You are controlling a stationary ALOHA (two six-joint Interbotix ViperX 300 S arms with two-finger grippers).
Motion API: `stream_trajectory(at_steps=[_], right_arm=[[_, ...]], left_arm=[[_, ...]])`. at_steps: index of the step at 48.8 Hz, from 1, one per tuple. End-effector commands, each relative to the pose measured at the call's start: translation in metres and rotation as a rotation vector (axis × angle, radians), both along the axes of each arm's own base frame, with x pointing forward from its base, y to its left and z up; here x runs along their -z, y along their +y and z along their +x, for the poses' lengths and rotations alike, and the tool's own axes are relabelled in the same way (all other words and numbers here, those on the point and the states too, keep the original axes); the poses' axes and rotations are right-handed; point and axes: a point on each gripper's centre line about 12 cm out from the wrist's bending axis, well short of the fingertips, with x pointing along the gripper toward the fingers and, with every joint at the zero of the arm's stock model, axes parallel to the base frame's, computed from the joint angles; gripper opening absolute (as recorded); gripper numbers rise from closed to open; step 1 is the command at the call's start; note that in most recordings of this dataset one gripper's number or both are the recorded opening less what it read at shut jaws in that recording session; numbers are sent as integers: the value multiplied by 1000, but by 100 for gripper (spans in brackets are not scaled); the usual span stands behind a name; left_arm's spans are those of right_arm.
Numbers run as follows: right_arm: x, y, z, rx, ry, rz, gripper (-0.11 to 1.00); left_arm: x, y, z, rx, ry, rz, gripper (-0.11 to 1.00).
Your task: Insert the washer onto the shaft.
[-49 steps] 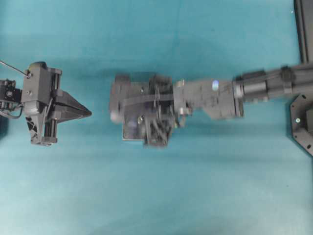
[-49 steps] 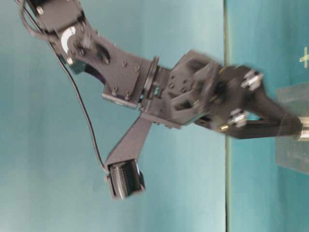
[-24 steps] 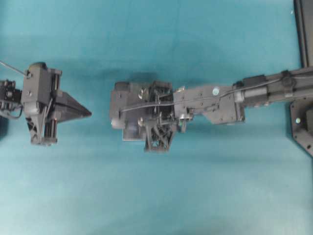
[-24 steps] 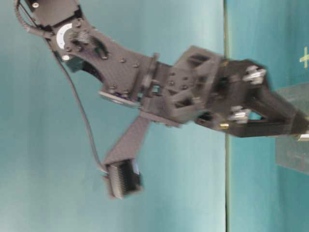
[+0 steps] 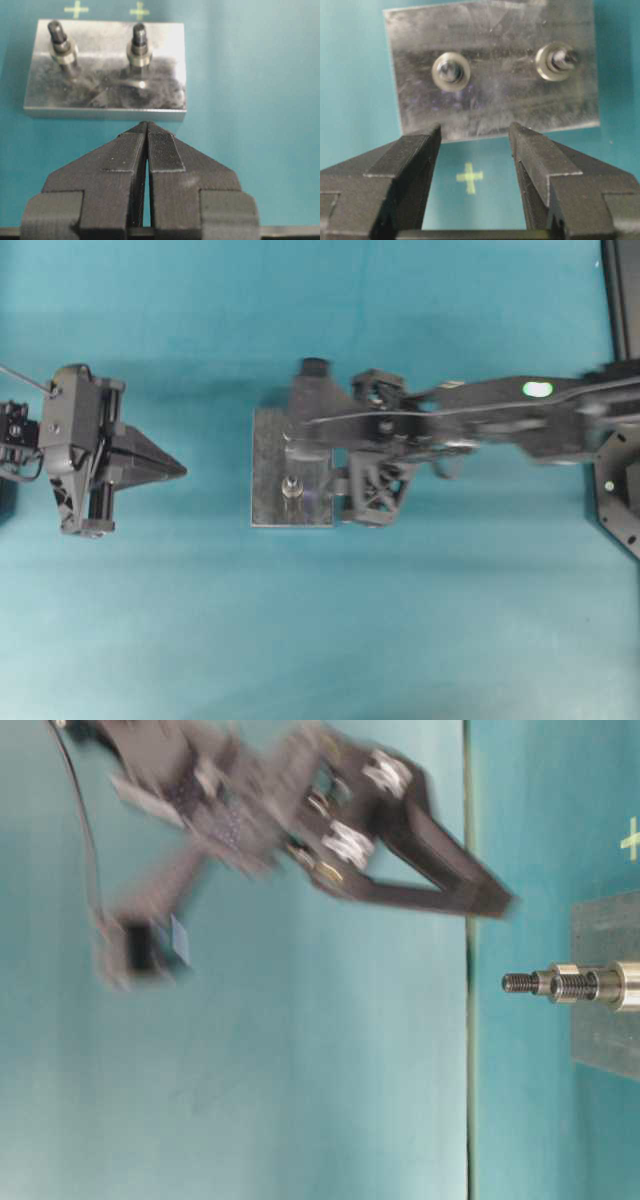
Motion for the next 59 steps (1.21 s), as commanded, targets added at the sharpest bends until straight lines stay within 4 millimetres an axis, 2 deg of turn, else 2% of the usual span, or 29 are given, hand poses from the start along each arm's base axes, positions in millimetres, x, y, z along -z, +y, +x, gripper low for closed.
stream_trajectory(at_steps=[1,9,15,38,46,59], right_arm=[[-23,-1,-12,30,-113,25,59],[-16,0,-36,83,-155,70,59],[-17,0,-49,104,-214,96,59],[-14,1,-114,72,-463,108,55],[-4,2,-134,68,-486,111,54],[-4,3,-151,58,-557,119,32]], left_arm=[[-8,0,2,0,-32,-1,0],[-9,0,1,1,-35,0,0],[-10,0,1,2,-40,-1,0],[-12,0,-7,1,-55,-3,0],[-11,0,-8,0,-54,-4,0],[-9,-2,-9,6,-49,-4,0]])
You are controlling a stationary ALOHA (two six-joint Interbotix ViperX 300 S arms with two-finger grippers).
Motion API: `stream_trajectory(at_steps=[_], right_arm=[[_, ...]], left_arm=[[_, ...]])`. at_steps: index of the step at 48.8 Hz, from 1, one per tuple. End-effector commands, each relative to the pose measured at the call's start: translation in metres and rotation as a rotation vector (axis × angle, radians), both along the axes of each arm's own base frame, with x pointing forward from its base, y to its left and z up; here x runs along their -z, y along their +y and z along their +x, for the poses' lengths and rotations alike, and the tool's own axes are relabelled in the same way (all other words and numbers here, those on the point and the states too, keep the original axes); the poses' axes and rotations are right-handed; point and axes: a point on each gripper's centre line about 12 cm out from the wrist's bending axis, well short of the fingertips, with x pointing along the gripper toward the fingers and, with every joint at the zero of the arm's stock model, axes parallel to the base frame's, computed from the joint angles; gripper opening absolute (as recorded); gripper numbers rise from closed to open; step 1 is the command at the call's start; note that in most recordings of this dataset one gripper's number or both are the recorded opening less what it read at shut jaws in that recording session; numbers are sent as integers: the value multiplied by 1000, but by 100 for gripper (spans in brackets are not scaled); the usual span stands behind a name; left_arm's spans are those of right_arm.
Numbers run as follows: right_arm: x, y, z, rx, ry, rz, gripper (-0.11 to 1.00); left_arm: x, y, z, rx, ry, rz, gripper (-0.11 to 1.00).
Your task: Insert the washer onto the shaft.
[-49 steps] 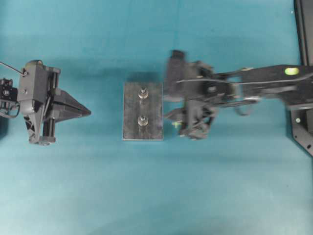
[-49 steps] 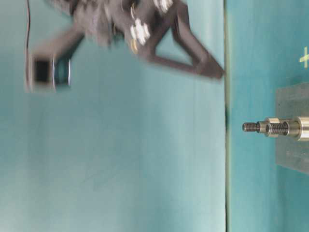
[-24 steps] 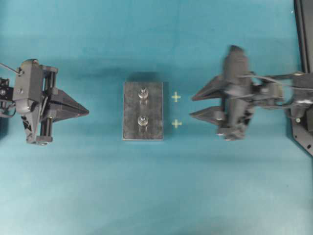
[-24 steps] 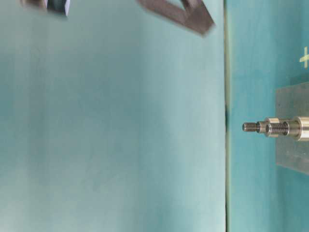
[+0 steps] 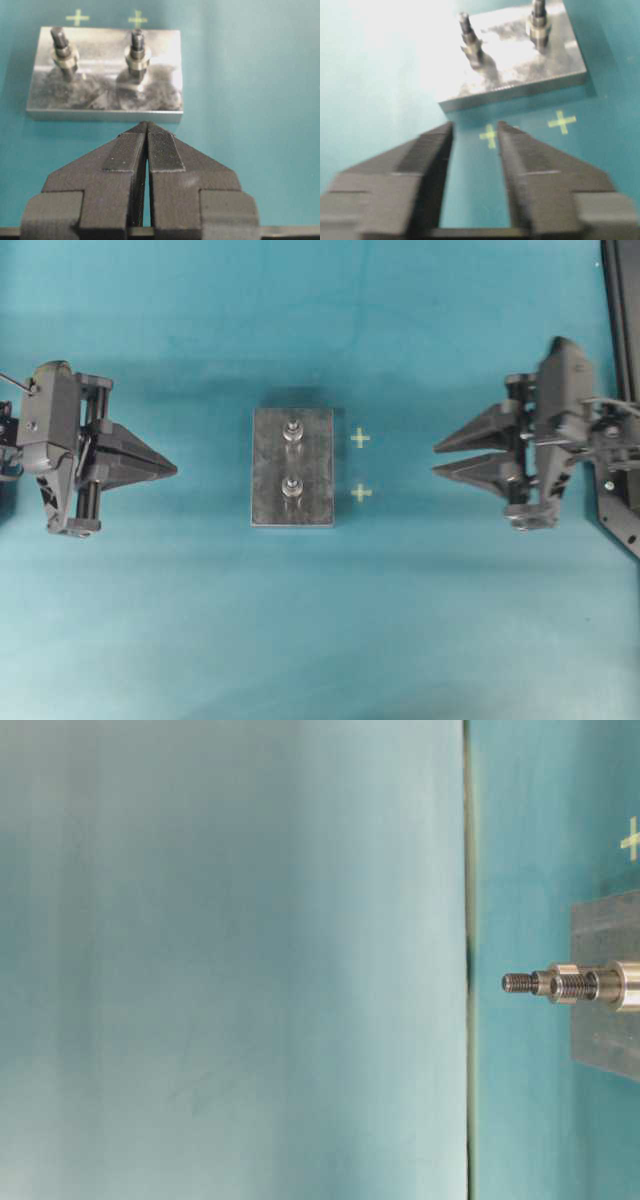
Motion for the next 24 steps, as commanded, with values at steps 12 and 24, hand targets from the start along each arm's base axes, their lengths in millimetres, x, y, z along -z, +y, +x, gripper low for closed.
stream_trajectory(at_steps=[12,24], right_arm=[[-1,1,-2,-1,-14,9,29],[2,2,-7,-2,-15,17,29]], left_arm=[[-5,-1,3,3,-29,-1,0],[-4,-1,2,2,-63,-4,0]])
